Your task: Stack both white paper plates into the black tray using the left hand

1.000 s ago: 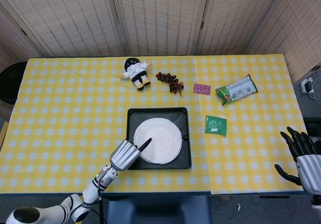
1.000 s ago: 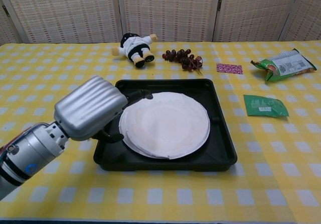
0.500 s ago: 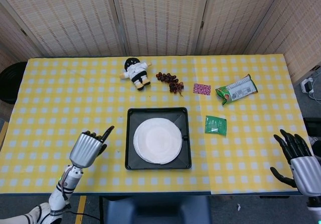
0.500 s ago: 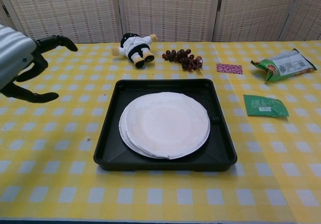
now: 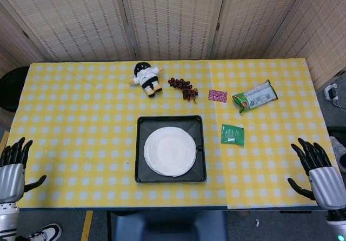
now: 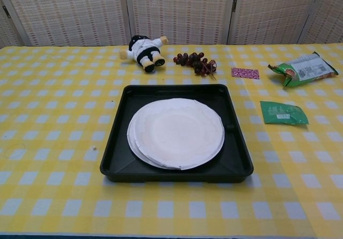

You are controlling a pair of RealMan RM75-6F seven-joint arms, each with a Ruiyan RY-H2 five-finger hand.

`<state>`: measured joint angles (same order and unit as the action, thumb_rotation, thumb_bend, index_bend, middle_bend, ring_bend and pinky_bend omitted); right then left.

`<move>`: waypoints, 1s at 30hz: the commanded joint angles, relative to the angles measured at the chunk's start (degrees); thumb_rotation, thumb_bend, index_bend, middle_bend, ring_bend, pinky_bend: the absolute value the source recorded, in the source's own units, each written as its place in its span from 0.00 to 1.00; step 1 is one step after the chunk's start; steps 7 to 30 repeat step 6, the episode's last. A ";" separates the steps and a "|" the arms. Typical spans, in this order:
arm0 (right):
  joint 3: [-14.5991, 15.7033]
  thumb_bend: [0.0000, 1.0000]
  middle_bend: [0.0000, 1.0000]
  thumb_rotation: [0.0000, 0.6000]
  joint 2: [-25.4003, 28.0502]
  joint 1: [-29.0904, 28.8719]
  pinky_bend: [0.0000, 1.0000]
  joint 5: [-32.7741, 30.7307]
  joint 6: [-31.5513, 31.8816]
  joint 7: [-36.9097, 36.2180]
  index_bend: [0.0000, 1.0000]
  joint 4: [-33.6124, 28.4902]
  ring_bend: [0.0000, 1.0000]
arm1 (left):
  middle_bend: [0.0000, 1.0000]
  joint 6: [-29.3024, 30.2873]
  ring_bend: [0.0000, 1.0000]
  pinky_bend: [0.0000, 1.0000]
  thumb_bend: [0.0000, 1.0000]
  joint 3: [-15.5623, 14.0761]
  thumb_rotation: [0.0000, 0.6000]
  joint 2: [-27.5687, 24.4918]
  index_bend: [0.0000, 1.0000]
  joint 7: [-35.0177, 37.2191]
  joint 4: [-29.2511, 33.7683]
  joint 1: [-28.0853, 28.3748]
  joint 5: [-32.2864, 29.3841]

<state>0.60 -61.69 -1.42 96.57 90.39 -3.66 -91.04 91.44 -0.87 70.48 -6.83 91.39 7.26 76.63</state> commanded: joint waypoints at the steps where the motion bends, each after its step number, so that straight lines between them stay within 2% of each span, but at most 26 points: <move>1: 0.13 0.29 0.00 1.00 -0.17 -0.35 0.00 0.46 -0.39 0.42 0.00 -0.25 0.00 | 0.00 3.00 0.00 0.00 0.17 -1.54 1.00 -1.12 0.00 -1.35 0.45 -2.61 3.95; 6: 0.41 0.29 0.00 1.00 -0.31 -0.75 0.00 0.76 -1.19 1.28 0.00 -0.62 0.00 | 0.00 3.36 0.00 0.00 0.17 -1.50 1.00 -1.74 0.00 -1.90 1.57 -4.13 4.26; 30: 0.41 0.29 0.00 1.00 -0.31 -0.75 0.00 0.76 -1.19 1.28 0.00 -0.62 0.00 | 0.00 3.36 0.00 0.00 0.17 -1.50 1.00 -1.74 0.00 -1.90 1.57 -4.13 4.26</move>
